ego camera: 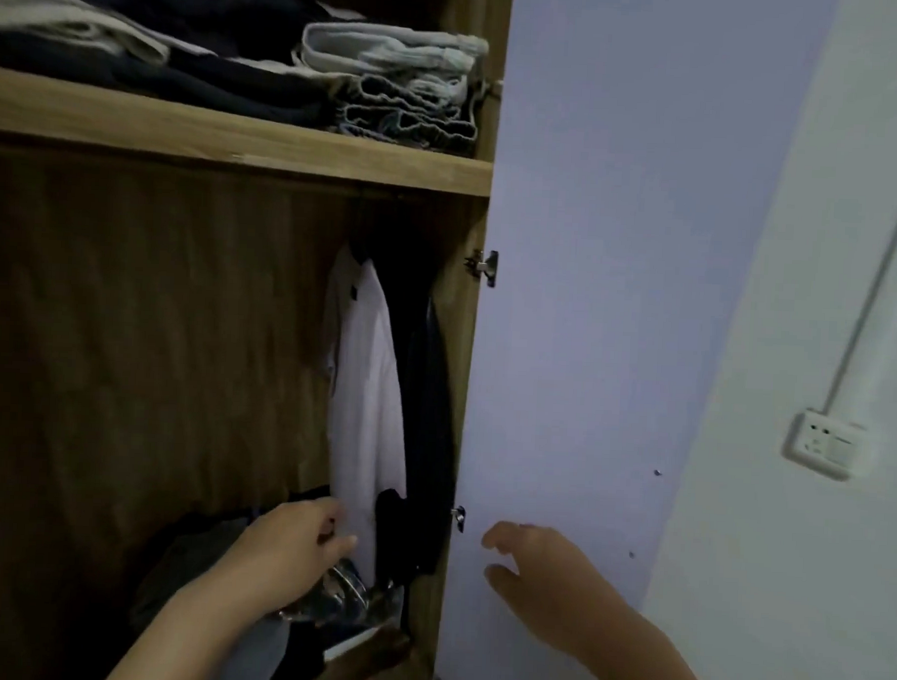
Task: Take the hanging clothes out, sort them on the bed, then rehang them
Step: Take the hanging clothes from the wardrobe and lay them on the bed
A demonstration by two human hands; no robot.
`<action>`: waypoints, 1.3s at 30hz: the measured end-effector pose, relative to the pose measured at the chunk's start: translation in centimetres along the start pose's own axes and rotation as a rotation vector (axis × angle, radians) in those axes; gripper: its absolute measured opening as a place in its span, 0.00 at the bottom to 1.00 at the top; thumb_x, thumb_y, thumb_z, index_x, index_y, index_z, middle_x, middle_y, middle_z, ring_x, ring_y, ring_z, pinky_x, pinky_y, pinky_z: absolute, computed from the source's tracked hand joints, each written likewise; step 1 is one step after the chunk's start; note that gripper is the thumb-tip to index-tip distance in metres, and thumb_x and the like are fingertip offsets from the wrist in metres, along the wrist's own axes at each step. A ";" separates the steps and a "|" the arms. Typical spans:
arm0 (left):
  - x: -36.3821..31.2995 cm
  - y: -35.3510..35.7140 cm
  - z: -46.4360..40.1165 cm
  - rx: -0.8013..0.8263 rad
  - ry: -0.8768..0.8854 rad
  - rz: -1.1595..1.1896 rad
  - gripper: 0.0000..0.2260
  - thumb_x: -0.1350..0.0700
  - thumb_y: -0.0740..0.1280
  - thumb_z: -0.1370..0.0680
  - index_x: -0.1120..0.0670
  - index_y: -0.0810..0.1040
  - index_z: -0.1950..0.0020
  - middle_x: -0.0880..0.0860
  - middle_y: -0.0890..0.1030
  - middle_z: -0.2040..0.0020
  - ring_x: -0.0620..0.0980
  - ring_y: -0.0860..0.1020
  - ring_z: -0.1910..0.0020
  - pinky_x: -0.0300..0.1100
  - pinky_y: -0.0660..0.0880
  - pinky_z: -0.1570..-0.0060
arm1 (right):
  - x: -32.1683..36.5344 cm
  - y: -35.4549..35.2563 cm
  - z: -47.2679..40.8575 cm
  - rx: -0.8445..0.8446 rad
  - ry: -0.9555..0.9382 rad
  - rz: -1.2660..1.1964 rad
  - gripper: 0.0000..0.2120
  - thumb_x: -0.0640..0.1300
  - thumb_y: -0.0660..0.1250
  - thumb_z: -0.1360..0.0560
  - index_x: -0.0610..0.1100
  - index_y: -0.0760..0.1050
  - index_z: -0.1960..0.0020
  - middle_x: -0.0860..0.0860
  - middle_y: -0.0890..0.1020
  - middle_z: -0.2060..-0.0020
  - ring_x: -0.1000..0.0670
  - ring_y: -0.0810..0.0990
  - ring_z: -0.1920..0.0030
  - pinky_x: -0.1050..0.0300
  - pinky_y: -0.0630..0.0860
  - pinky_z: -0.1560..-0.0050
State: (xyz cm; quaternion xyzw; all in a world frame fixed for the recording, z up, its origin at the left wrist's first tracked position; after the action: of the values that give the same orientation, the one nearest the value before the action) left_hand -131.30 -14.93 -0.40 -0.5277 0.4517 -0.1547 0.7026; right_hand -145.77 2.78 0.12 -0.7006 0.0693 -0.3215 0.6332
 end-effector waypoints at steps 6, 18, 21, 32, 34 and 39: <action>4.5 -4.4 -5.7 -0.091 -0.006 -0.007 0.15 0.48 0.61 0.21 0.50 0.71 0.35 0.48 0.77 0.39 0.43 0.75 0.45 0.36 0.72 0.44 | 5.0 -1.1 -8.6 -0.125 -0.043 -0.105 0.16 0.43 0.59 0.21 0.44 0.70 0.34 0.45 0.76 0.39 0.48 0.75 0.40 0.60 0.70 0.40; 7.6 -10.8 -16.9 -0.202 -0.037 0.029 0.18 0.49 0.61 0.21 0.51 0.69 0.32 0.50 0.76 0.38 0.45 0.74 0.41 0.39 0.72 0.41 | 9.3 -5.6 -27.2 -0.313 -0.177 -0.305 0.20 0.44 0.58 0.20 0.46 0.63 0.28 0.46 0.72 0.34 0.48 0.74 0.39 0.60 0.69 0.44; 8.0 -11.4 -19.8 -0.224 -0.060 0.053 0.16 0.49 0.62 0.21 0.50 0.71 0.35 0.48 0.77 0.41 0.44 0.75 0.43 0.39 0.73 0.42 | 9.4 -6.3 -31.9 -0.317 -0.216 -0.394 0.23 0.44 0.58 0.20 0.46 0.59 0.26 0.47 0.70 0.32 0.48 0.73 0.38 0.61 0.68 0.46; 11.4 -15.6 -26.6 -0.376 -0.113 0.125 0.13 0.47 0.63 0.23 0.44 0.72 0.39 0.39 0.76 0.52 0.36 0.75 0.53 0.30 0.73 0.54 | 11.9 -6.6 -47.1 -0.152 -0.183 -0.857 0.23 0.36 0.59 0.23 0.44 0.64 0.29 0.44 0.76 0.39 0.46 0.77 0.44 0.54 0.75 0.43; 12.1 -16.5 -27.5 -0.413 -0.101 0.105 0.13 0.47 0.62 0.23 0.44 0.72 0.39 0.38 0.76 0.52 0.35 0.75 0.53 0.29 0.72 0.57 | 12.4 -6.3 -48.1 -0.090 -0.168 -0.983 0.22 0.31 0.58 0.25 0.42 0.68 0.32 0.43 0.78 0.44 0.46 0.78 0.47 0.56 0.77 0.48; 13.8 -18.4 -29.5 -0.403 -0.049 0.124 0.12 0.48 0.63 0.22 0.44 0.72 0.40 0.37 0.74 0.53 0.35 0.74 0.53 0.28 0.72 0.58 | 13.3 -6.5 -49.1 -0.202 -0.189 -1.167 0.16 0.26 0.53 0.24 0.34 0.74 0.41 0.46 0.78 0.59 0.49 0.78 0.56 0.64 0.76 0.59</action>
State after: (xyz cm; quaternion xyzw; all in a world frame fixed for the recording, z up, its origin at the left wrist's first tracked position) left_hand -142.55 -49.48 8.24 -0.6324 0.4878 -0.0048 0.6017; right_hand -163.75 -44.07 10.60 -0.7053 -0.3534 -0.5441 0.2856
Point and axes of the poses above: each hand's wrist, its own z-axis away from the middle knuckle, its own y-axis out of the palm, x = y × z, the point moved 3 cm from there along -z, towards the middle knuckle
